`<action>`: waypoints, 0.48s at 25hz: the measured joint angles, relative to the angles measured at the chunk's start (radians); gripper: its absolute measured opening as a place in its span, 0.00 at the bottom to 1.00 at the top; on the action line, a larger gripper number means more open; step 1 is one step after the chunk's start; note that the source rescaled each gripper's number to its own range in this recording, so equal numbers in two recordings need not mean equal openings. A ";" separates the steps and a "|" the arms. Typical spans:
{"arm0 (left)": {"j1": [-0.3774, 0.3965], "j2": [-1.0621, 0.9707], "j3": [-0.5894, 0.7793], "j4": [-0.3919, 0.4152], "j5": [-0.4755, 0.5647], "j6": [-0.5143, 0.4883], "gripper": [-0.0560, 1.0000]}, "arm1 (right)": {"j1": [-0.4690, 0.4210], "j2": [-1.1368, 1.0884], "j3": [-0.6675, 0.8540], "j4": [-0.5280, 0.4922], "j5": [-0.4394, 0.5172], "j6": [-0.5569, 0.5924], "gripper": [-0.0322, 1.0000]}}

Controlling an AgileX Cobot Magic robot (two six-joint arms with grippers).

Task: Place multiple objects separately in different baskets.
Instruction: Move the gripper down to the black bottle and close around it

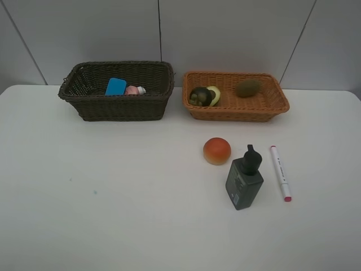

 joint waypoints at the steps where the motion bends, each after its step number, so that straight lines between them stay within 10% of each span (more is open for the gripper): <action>1: 0.000 0.000 0.000 0.000 0.000 0.000 0.93 | 0.000 0.000 0.000 0.000 0.000 0.000 1.00; 12: 0.032 -0.004 0.000 -0.008 -0.001 0.000 0.93 | 0.000 0.000 0.000 -0.001 0.000 0.000 1.00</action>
